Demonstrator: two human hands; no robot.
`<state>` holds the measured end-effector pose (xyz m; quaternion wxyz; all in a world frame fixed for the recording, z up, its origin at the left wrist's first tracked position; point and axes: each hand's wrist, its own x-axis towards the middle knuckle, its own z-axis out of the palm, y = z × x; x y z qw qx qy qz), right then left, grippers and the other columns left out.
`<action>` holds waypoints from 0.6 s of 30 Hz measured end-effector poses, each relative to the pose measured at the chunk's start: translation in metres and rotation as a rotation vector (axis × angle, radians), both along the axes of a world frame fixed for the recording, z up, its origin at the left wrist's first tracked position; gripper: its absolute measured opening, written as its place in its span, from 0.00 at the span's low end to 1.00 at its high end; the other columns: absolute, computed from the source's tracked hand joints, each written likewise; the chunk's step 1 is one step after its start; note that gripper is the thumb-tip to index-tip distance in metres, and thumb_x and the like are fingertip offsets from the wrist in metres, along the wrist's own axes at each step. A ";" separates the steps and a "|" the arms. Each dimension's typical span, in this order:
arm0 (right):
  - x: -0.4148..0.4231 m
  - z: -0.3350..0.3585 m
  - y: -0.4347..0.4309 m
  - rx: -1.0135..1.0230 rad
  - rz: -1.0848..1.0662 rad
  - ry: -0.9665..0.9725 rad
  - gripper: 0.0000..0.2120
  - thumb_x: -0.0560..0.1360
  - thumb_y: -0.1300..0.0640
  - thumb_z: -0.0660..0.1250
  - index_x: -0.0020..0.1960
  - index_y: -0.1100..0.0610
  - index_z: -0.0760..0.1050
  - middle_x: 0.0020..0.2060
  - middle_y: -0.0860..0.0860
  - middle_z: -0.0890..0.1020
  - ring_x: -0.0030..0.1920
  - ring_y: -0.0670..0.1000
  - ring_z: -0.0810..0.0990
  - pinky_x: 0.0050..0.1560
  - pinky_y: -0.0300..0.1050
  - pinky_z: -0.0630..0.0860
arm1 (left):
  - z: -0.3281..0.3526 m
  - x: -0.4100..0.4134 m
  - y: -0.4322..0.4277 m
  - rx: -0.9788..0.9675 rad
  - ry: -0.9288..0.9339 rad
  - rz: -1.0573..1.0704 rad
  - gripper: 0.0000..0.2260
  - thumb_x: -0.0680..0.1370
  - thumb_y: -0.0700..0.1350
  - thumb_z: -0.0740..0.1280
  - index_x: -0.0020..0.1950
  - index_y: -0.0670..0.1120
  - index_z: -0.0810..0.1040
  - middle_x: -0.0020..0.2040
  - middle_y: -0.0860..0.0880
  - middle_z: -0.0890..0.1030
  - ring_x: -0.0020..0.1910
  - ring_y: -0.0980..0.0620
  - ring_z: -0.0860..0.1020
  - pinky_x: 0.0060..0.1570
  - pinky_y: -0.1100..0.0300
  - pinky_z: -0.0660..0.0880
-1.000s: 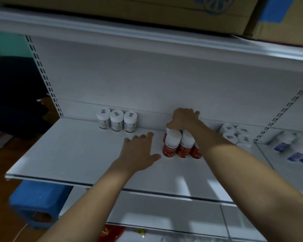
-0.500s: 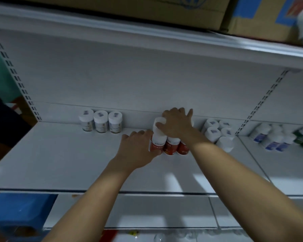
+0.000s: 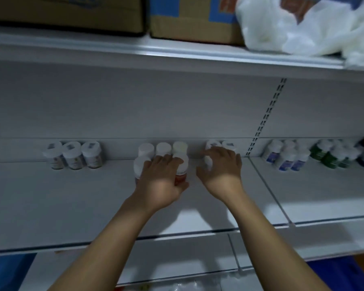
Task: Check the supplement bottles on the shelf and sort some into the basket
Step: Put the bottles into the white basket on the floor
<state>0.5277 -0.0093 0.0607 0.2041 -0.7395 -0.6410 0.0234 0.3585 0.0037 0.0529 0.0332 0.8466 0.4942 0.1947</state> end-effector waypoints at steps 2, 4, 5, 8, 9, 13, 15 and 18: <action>0.022 -0.004 -0.007 0.060 -0.022 0.060 0.19 0.67 0.47 0.65 0.55 0.54 0.78 0.58 0.55 0.78 0.62 0.62 0.73 0.67 0.62 0.63 | 0.001 0.024 -0.001 -0.015 0.049 0.002 0.25 0.72 0.57 0.70 0.64 0.45 0.75 0.57 0.43 0.78 0.57 0.40 0.75 0.52 0.49 0.69; 0.044 -0.008 -0.010 0.118 -0.025 0.105 0.21 0.65 0.46 0.64 0.54 0.54 0.80 0.54 0.57 0.80 0.59 0.63 0.76 0.64 0.62 0.67 | 0.002 0.043 -0.002 -0.067 0.095 0.016 0.27 0.76 0.59 0.66 0.71 0.49 0.68 0.66 0.46 0.72 0.65 0.43 0.68 0.60 0.52 0.63; 0.054 -0.007 -0.012 0.091 -0.035 0.119 0.21 0.67 0.47 0.66 0.57 0.53 0.79 0.57 0.56 0.79 0.61 0.62 0.74 0.66 0.61 0.65 | 0.004 0.051 -0.002 -0.088 0.103 0.019 0.27 0.76 0.59 0.65 0.72 0.50 0.66 0.66 0.47 0.71 0.66 0.44 0.66 0.61 0.53 0.62; 0.082 -0.009 -0.012 -0.006 -0.033 0.163 0.22 0.72 0.51 0.71 0.65 0.52 0.74 0.63 0.54 0.74 0.66 0.59 0.68 0.68 0.53 0.63 | 0.008 0.071 -0.007 -0.141 0.097 0.037 0.27 0.77 0.59 0.65 0.73 0.51 0.64 0.66 0.48 0.71 0.66 0.45 0.66 0.60 0.53 0.61; 0.088 -0.011 -0.011 -0.022 -0.017 0.164 0.22 0.72 0.51 0.70 0.65 0.53 0.72 0.63 0.54 0.74 0.66 0.58 0.68 0.65 0.50 0.65 | 0.008 0.076 -0.009 -0.153 0.105 0.051 0.28 0.77 0.59 0.65 0.73 0.51 0.63 0.67 0.48 0.70 0.67 0.45 0.66 0.61 0.53 0.61; 0.101 -0.023 -0.002 -0.091 0.036 0.202 0.22 0.74 0.49 0.70 0.63 0.57 0.70 0.59 0.56 0.74 0.63 0.58 0.71 0.57 0.48 0.69 | 0.005 0.089 -0.018 -0.145 0.128 0.125 0.29 0.76 0.59 0.65 0.73 0.51 0.63 0.69 0.48 0.69 0.68 0.45 0.66 0.62 0.52 0.62; 0.102 -0.030 0.004 -0.132 0.039 0.198 0.26 0.74 0.45 0.69 0.65 0.58 0.69 0.61 0.57 0.73 0.63 0.58 0.71 0.57 0.48 0.71 | 0.004 0.095 -0.024 -0.143 0.138 0.165 0.29 0.76 0.60 0.66 0.73 0.51 0.63 0.70 0.48 0.69 0.68 0.45 0.66 0.62 0.52 0.63; 0.100 -0.036 0.012 -0.115 0.014 0.204 0.31 0.74 0.40 0.67 0.68 0.60 0.66 0.63 0.57 0.74 0.64 0.58 0.73 0.57 0.50 0.73 | 0.004 0.100 -0.035 -0.135 0.147 0.229 0.29 0.75 0.60 0.66 0.72 0.51 0.65 0.68 0.48 0.71 0.67 0.44 0.67 0.61 0.52 0.64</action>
